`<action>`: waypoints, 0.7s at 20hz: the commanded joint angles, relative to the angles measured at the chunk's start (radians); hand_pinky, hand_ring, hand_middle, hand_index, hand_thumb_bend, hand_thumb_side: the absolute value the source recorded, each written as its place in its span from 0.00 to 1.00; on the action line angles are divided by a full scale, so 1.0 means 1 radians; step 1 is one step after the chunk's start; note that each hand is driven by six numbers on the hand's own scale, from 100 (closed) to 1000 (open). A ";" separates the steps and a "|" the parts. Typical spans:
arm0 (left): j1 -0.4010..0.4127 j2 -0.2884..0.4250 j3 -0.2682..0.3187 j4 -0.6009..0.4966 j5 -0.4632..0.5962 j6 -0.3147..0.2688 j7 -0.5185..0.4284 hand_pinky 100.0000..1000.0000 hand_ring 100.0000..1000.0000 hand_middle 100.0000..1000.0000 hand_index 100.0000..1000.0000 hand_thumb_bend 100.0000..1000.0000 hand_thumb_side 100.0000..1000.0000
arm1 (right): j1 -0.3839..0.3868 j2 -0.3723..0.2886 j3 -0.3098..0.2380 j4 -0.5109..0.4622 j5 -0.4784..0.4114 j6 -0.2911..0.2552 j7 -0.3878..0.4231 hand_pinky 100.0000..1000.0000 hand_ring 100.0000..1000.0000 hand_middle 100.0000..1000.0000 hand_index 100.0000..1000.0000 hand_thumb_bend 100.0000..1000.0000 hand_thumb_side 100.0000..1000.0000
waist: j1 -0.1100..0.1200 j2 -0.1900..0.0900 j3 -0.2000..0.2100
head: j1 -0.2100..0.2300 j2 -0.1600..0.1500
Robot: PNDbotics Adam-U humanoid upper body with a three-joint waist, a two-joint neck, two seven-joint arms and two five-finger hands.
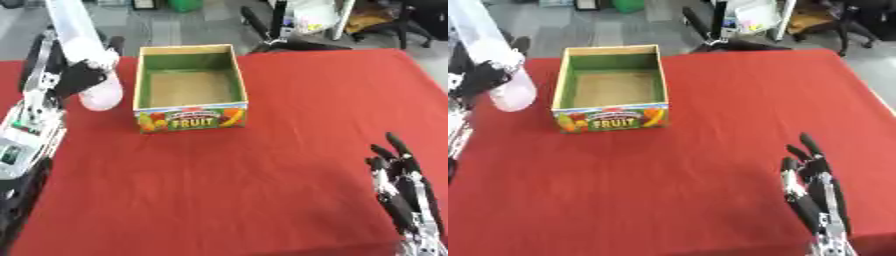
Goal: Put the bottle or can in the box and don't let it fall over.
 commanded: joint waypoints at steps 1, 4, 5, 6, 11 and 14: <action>-0.077 0.013 -0.028 0.068 0.054 -0.003 0.019 0.10 0.00 0.00 0.17 0.00 0.00 | -0.024 0.001 0.010 -0.009 -0.014 -0.002 0.016 0.77 0.88 1.00 0.94 0.00 0.41 | -0.002 -0.001 -0.013 | 0.021 -0.022; -0.160 -0.003 -0.047 0.151 0.078 0.002 0.021 0.12 0.00 0.00 0.17 0.00 0.00 | -0.038 0.008 0.014 -0.007 -0.021 -0.003 0.023 0.77 0.88 1.00 0.94 0.00 0.41 | -0.003 0.008 -0.026 | 0.020 -0.033; -0.187 -0.007 -0.051 0.178 0.077 0.013 0.026 0.13 0.00 0.00 0.18 0.00 0.00 | -0.043 0.011 0.016 -0.005 -0.023 -0.003 0.025 0.77 0.88 1.00 0.94 0.00 0.41 | -0.002 0.010 -0.030 | 0.021 -0.037; -0.214 -0.012 -0.055 0.205 0.072 0.025 0.030 0.16 0.00 0.00 0.19 0.00 0.00 | -0.047 0.013 0.017 -0.005 -0.025 -0.004 0.027 0.77 0.88 1.00 0.94 0.00 0.41 | -0.001 0.013 -0.032 | 0.019 -0.041; -0.332 -0.036 -0.079 0.343 0.008 0.092 0.015 0.43 0.00 0.00 0.33 0.21 0.00 | -0.063 0.018 0.021 -0.004 -0.031 -0.008 0.034 0.77 0.88 1.00 0.94 0.00 0.41 | 0.001 0.025 -0.039 | 0.005 -0.057; -0.348 -0.042 -0.093 0.427 -0.043 0.078 -0.032 0.48 0.00 0.01 0.37 0.36 0.00 | -0.068 0.021 0.023 -0.004 -0.034 -0.009 0.036 0.77 0.88 1.00 0.94 0.00 0.41 | 0.001 0.029 -0.043 | 0.004 -0.056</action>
